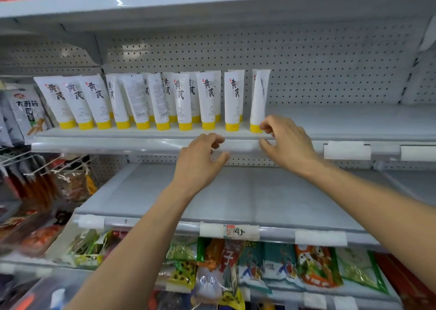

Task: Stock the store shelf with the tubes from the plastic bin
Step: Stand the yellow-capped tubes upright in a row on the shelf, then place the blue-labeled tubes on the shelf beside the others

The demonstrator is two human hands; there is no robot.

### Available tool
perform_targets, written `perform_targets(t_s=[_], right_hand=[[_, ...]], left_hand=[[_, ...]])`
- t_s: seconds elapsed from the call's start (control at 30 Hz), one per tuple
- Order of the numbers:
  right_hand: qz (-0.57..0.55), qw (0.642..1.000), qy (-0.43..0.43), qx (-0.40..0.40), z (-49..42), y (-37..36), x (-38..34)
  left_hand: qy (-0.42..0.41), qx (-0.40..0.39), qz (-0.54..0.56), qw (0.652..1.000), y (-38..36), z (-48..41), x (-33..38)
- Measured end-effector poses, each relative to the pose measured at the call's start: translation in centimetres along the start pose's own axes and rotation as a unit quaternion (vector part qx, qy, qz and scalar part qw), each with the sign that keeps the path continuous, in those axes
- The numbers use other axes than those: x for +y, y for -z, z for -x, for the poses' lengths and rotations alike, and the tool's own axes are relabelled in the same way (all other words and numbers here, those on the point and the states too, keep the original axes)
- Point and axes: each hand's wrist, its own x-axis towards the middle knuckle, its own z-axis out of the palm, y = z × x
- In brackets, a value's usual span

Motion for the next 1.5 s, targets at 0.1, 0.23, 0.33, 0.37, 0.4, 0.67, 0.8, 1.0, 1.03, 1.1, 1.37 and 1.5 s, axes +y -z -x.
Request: perform_targets(t_s=[0.1, 0.23, 0.33, 0.37, 0.4, 0.67, 0.8, 1.0, 1.03, 1.1, 1.37, 1.5], right_hand=[[0.022, 0.999, 0.046, -0.018, 2.2, -0.8, -1.1], [0.016, 0.992, 0.110, -0.056, 5.3, -3.2, -3.7], [-0.011, 0.985, 0.136, -0.104, 7.3, -5.7, -6.3], [-0.017, 0.982, 0.147, -0.119, 7.9, -6.7, -7.3], [-0.025, 0.978, 0.157, -0.134, 8.5, -7.8, -8.3], [-0.084, 0.928, 0.228, -0.283, 11.0, -19.7, -17.7], [-0.108, 0.897, 0.233, -0.360, 10.9, -27.7, -23.7], [-0.129, 0.829, 0.194, -0.508, 11.9, -42.4, -31.2], [-0.124, 0.819, 0.187, -0.528, 12.2, -44.8, -32.0], [-0.115, 0.801, 0.162, -0.565, 12.9, -49.5, -33.1], [-0.031, 0.751, 0.084, -0.654, 18.4, -65.0, -34.5], [0.005, 0.760, 0.070, -0.646, 21.7, -70.3, -34.9]], left_hand=[[0.025, -0.006, 0.000, 1.000, 0.7, 3.0, -0.9], [0.067, -0.043, -0.023, 0.997, 1.7, 8.6, -3.5], [0.115, -0.044, -0.027, 0.992, 2.6, 12.5, -6.3], [0.132, -0.046, -0.025, 0.990, 2.8, 13.7, -7.4], [0.148, -0.048, -0.022, 0.988, 3.0, 14.8, -8.5], [0.339, -0.041, 0.011, 0.940, 6.4, 22.7, -21.4], [0.450, -0.021, 0.031, 0.892, 8.2, 25.8, -30.6], [0.617, -0.022, 0.141, 0.774, 6.9, 29.3, -44.9], [0.643, -0.018, 0.174, 0.746, 6.2, 29.7, -46.9], [0.687, -0.006, 0.225, 0.691, 4.5, 30.7, -50.5], [0.836, 0.053, 0.306, 0.452, -6.7, 35.3, -61.8], [0.869, 0.106, 0.298, 0.382, -10.5, 36.3, -64.4]])
